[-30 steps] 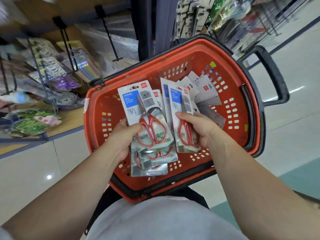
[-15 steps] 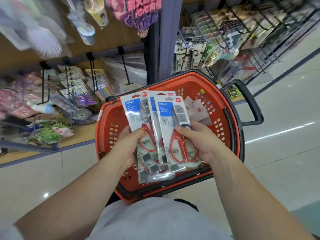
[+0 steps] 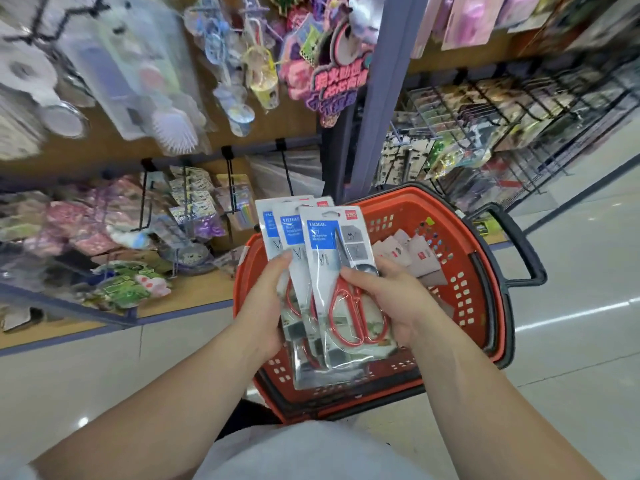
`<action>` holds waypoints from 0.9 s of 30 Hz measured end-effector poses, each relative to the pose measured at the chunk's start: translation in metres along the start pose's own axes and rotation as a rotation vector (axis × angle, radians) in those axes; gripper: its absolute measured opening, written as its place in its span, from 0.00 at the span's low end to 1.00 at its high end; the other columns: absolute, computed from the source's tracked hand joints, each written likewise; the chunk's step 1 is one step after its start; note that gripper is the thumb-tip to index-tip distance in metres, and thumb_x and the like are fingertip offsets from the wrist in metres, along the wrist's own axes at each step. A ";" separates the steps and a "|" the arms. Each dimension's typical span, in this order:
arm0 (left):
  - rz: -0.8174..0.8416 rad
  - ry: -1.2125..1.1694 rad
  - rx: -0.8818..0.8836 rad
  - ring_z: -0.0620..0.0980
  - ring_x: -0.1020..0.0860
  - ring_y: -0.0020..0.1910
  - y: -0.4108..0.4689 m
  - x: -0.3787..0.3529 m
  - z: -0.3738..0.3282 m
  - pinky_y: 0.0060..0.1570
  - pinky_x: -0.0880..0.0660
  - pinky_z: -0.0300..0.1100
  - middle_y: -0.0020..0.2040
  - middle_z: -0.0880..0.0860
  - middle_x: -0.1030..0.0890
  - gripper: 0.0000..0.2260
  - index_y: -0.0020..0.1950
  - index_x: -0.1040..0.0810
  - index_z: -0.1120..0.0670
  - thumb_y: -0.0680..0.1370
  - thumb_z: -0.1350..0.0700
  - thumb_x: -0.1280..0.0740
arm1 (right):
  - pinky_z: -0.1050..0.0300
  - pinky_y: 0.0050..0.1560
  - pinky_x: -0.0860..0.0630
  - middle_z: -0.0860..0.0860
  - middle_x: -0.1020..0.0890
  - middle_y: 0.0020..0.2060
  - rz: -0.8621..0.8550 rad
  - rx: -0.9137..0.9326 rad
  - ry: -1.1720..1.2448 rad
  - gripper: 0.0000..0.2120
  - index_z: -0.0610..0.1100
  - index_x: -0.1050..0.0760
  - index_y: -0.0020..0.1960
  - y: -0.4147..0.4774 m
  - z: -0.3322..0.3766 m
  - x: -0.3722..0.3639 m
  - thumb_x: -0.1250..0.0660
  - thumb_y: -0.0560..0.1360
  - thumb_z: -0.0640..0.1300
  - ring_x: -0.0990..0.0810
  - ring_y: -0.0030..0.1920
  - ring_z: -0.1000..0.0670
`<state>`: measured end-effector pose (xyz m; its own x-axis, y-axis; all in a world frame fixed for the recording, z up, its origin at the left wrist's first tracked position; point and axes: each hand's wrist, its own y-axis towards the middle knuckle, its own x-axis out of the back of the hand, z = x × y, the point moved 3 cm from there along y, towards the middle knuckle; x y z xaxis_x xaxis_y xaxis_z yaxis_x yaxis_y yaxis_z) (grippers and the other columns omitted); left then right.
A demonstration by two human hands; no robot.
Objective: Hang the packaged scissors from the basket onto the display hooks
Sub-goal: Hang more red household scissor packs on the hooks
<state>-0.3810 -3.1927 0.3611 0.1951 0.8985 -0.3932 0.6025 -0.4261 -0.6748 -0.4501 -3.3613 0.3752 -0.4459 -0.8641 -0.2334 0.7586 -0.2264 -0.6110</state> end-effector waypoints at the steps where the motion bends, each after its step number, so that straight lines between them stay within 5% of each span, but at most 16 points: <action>1: 0.006 0.013 -0.026 0.63 0.15 0.59 -0.001 0.006 -0.004 0.65 0.23 0.63 0.60 0.58 0.13 0.20 0.65 0.16 0.47 0.75 0.42 0.28 | 0.48 0.49 0.16 0.42 0.12 0.49 -0.015 0.014 0.009 0.14 0.44 0.19 0.61 0.000 0.001 -0.007 0.25 0.77 0.39 0.11 0.49 0.41; 4: 0.042 0.042 -0.082 0.60 0.14 0.57 -0.005 0.027 -0.016 0.57 0.19 0.57 0.59 0.57 0.13 0.25 0.68 0.19 0.50 0.70 0.53 0.24 | 0.45 0.50 0.16 0.42 0.12 0.50 -0.055 0.069 0.021 0.14 0.44 0.20 0.63 0.003 0.006 -0.037 0.26 0.78 0.39 0.11 0.50 0.41; 8: 0.060 -0.023 -0.107 0.59 0.13 0.56 -0.010 0.067 -0.046 0.53 0.18 0.53 0.59 0.57 0.13 0.26 0.68 0.19 0.52 0.70 0.56 0.24 | 0.41 0.53 0.16 0.42 0.12 0.51 -0.078 0.113 0.014 0.14 0.43 0.21 0.63 0.006 0.011 -0.093 0.27 0.78 0.39 0.12 0.51 0.40; 13: 0.071 -0.096 -0.137 0.57 0.13 0.53 -0.017 0.123 -0.090 0.56 0.19 0.55 0.56 0.57 0.12 0.12 0.58 0.13 0.50 0.77 0.61 0.28 | 0.48 0.45 0.15 0.41 0.12 0.49 -0.052 0.144 -0.052 0.14 0.42 0.18 0.62 0.008 0.022 -0.166 0.25 0.76 0.36 0.11 0.46 0.42; 19: 0.056 -0.136 -0.150 0.59 0.13 0.55 -0.026 0.173 -0.132 0.58 0.19 0.58 0.57 0.57 0.12 0.16 0.66 0.18 0.49 0.78 0.59 0.27 | 0.46 0.47 0.15 0.38 0.12 0.49 -0.104 0.153 -0.076 0.13 0.40 0.17 0.58 0.012 0.031 -0.231 0.24 0.74 0.35 0.12 0.44 0.41; 23: 0.059 -0.197 -0.138 0.57 0.12 0.52 -0.030 0.194 -0.149 0.52 0.18 0.53 0.55 0.56 0.12 0.16 0.67 0.20 0.50 0.80 0.59 0.29 | 0.52 0.37 0.16 0.40 0.12 0.43 -0.189 0.188 0.030 0.11 0.37 0.17 0.57 0.009 0.037 -0.246 0.26 0.75 0.34 0.12 0.38 0.44; 27: 0.075 -0.243 -0.118 0.61 0.14 0.58 -0.034 0.201 -0.160 0.63 0.21 0.61 0.59 0.57 0.13 0.20 0.69 0.20 0.49 0.77 0.55 0.26 | 0.50 0.40 0.15 0.38 0.12 0.44 -0.106 0.134 -0.049 0.08 0.39 0.16 0.54 0.007 0.035 -0.263 0.26 0.75 0.34 0.13 0.38 0.43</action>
<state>-0.2387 -2.9810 0.4051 0.0596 0.8075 -0.5869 0.6824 -0.4621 -0.5665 -0.3107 -3.1513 0.4587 -0.5057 -0.8524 -0.1334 0.7662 -0.3726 -0.5235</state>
